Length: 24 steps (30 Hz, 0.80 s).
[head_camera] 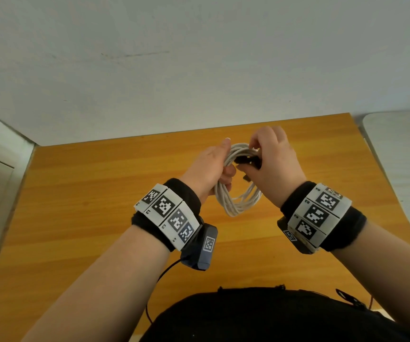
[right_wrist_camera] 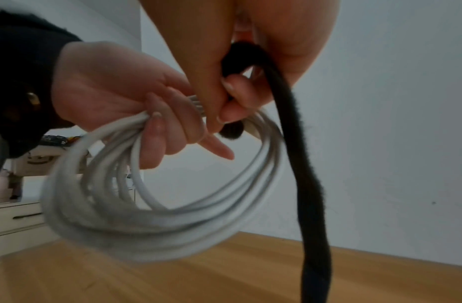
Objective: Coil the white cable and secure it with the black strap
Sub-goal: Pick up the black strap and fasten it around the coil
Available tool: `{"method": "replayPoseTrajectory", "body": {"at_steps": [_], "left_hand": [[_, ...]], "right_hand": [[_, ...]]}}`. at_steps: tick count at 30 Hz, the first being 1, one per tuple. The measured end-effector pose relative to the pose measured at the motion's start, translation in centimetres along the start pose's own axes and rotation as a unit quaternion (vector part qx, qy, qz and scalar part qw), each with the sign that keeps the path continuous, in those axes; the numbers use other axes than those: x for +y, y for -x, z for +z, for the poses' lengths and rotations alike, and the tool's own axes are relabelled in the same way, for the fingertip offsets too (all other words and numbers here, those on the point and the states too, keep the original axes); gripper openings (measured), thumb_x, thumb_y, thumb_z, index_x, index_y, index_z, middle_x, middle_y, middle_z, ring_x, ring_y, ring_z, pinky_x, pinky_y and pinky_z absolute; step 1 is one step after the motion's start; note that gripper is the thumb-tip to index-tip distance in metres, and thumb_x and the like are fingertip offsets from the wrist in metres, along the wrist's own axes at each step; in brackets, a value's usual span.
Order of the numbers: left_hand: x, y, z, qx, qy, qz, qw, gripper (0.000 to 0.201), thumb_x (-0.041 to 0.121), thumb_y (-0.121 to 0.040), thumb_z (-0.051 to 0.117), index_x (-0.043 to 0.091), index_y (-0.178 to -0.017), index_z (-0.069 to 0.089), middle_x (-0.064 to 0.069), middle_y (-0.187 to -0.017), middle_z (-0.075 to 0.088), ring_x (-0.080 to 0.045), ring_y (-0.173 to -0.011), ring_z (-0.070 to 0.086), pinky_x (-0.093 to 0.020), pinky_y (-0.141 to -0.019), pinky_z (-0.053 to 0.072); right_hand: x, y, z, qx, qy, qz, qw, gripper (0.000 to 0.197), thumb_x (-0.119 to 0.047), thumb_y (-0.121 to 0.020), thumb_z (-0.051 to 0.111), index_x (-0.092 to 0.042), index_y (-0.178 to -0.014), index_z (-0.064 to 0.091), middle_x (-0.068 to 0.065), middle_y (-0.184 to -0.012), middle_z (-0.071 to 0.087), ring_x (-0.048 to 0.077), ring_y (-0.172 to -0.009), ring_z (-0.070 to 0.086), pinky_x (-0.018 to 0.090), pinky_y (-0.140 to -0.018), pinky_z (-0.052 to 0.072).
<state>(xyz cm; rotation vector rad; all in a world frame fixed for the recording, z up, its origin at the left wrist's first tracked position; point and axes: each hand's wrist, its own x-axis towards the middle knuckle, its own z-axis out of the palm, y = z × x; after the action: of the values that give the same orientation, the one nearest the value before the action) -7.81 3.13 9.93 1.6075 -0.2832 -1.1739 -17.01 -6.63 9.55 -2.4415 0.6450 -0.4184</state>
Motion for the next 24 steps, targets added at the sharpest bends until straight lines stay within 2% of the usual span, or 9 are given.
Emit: {"method": "replayPoseTrajectory", "body": {"at_steps": [3, 5, 8, 11, 15, 18, 20, 22, 24], "left_hand": [[0.2, 0.2, 0.1, -0.018, 0.0, -0.01, 1.0, 0.034, 0.042, -0.1, 0.031, 0.018, -0.081, 0.046, 0.008, -0.042, 0.037, -0.01, -0.037, 0.028, -0.029, -0.056, 0.036], [0.3, 0.3, 0.1, -0.034, 0.0, -0.022, 0.999, 0.033, 0.039, -0.1, 0.033, 0.018, -0.079, 0.046, 0.007, -0.042, 0.035, -0.011, -0.037, 0.026, -0.028, -0.055, 0.037], [0.6, 0.4, 0.0, -0.06, 0.007, -0.043, 0.997, 0.033, 0.038, -0.099, 0.033, 0.018, -0.076, 0.045, 0.007, -0.042, 0.034, -0.011, -0.038, 0.025, -0.027, -0.054, 0.038], [0.6, 0.2, -0.2, -0.068, 0.003, -0.048, 0.997, 0.033, 0.039, -0.099, 0.034, 0.018, -0.076, 0.046, 0.007, -0.044, 0.034, -0.011, -0.039, 0.025, -0.027, -0.054, 0.038], [0.2, 0.0, -0.5, -0.068, -0.002, -0.037, 0.997, 0.032, 0.04, -0.1, 0.035, 0.018, -0.08, 0.048, 0.007, -0.045, 0.037, -0.009, -0.039, 0.028, -0.026, -0.055, 0.036], [-0.3, -0.1, -0.5, -0.056, 0.002, -0.02, 0.998, 0.028, 0.038, -0.1, 0.036, 0.018, -0.089, 0.051, 0.008, -0.047, 0.039, -0.008, -0.039, 0.03, -0.026, -0.054, 0.035], [-0.6, -0.2, -0.6, -0.035, -0.014, 0.011, 0.999, 0.024, 0.037, -0.1, 0.037, 0.018, -0.098, 0.053, 0.007, -0.051, 0.04, -0.008, -0.041, 0.031, -0.025, -0.052, 0.034], [-0.8, -0.2, -0.7, -0.012, -0.052, 0.041, 0.998, 0.025, 0.034, -0.1, 0.038, 0.016, -0.107, 0.054, 0.004, -0.056, 0.041, -0.008, -0.041, 0.034, -0.025, -0.052, 0.034], [-0.7, -0.2, -0.7, 0.008, -0.083, 0.065, 0.994, 0.028, 0.031, -0.101, 0.037, 0.014, -0.118, 0.052, 0.001, -0.059, 0.041, -0.006, -0.041, 0.036, -0.025, -0.052, 0.034]], "right_hand": [[0.1, -0.2, -0.4, -0.001, 0.047, -0.008, 0.999, 0.05, -0.019, -0.077, 0.073, -0.009, -0.12, 0.05, 0.01, -0.12, 0.047, 0.025, -0.078, 0.057, 0.032, -0.063, 0.048], [0.3, -0.5, -0.8, -0.009, 0.114, -0.026, 0.993, 0.052, -0.032, -0.079, 0.07, -0.014, -0.124, 0.053, 0.009, -0.123, 0.051, 0.029, -0.083, 0.062, 0.035, -0.062, 0.051], [0.6, -0.8, -0.8, -0.026, 0.16, -0.063, 0.985, 0.037, -0.042, -0.081, 0.064, -0.014, -0.106, 0.065, 0.007, -0.106, 0.063, 0.03, -0.078, 0.064, 0.033, -0.058, 0.048], [0.7, -0.9, -0.6, -0.017, 0.146, -0.088, 0.985, 0.032, -0.039, -0.077, 0.068, -0.009, -0.088, 0.064, 0.009, -0.094, 0.061, 0.029, -0.063, 0.059, 0.03, -0.049, 0.044], [0.7, -1.0, -0.6, -0.024, 0.123, -0.036, 0.991, 0.034, -0.036, -0.078, 0.069, -0.01, -0.093, 0.054, 0.007, -0.097, 0.057, 0.024, -0.068, 0.051, 0.029, -0.055, 0.037], [0.8, -0.8, -0.4, -0.039, 0.11, -0.04, 0.992, 0.027, -0.031, -0.081, 0.066, -0.013, -0.098, 0.057, 0.004, -0.1, 0.059, 0.022, -0.073, 0.053, 0.029, -0.058, 0.04], [1.1, -0.8, -0.5, -0.054, 0.065, -0.034, 0.996, 0.026, -0.028, -0.08, 0.066, -0.014, -0.101, 0.059, 0.0, -0.1, 0.057, 0.013, -0.07, 0.05, 0.024, -0.06, 0.041], [1.4, -1.0, -0.9, -0.066, 0.018, -0.016, 0.998, 0.025, -0.03, -0.082, 0.064, -0.017, -0.103, 0.062, -0.006, -0.097, 0.054, 0.001, -0.066, 0.045, 0.012, -0.059, 0.035], [1.4, -1.3, -1.1, -0.088, -0.006, 0.002, 0.996, 0.026, -0.034, -0.084, 0.061, -0.019, -0.107, 0.063, -0.008, -0.098, 0.055, 0.001, -0.069, 0.049, 0.008, -0.059, 0.033]]}}
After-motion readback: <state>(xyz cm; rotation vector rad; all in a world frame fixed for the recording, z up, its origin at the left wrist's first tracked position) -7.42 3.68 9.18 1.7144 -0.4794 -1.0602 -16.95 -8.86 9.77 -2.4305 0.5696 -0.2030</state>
